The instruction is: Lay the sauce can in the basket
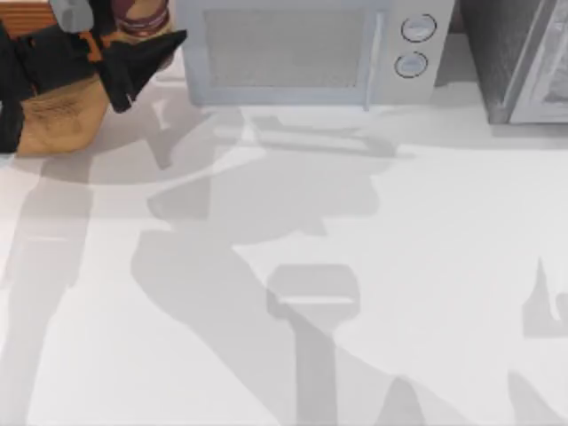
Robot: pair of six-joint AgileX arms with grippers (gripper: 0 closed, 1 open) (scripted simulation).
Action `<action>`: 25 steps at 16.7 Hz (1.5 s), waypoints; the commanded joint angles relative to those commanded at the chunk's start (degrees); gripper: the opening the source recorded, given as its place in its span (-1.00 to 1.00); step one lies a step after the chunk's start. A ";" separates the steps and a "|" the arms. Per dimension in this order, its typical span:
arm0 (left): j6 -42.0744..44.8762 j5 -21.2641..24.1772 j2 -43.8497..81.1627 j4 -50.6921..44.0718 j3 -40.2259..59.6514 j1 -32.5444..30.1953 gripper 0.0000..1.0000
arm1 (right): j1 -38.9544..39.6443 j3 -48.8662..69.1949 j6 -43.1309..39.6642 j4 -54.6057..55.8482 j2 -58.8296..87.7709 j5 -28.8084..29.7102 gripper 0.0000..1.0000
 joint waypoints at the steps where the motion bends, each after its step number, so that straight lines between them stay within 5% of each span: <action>1: 0.15 0.97 -1.16 -3.64 1.61 3.34 -1.00 | 0.00 0.00 0.00 0.00 0.00 0.00 1.00; 10: 0.27 6.00 -6.91 -26.65 9.87 24.42 -1.00 | 0.00 0.00 0.00 0.00 0.00 0.00 1.00; 17: 0.07 5.74 -6.17 -27.07 10.15 24.15 -1.00 | 0.00 0.00 0.00 0.00 0.00 0.00 1.00; 25: -0.75 -0.79 -0.42 -24.06 14.52 18.00 -1.00 | 0.00 0.00 0.00 0.00 0.00 0.00 1.00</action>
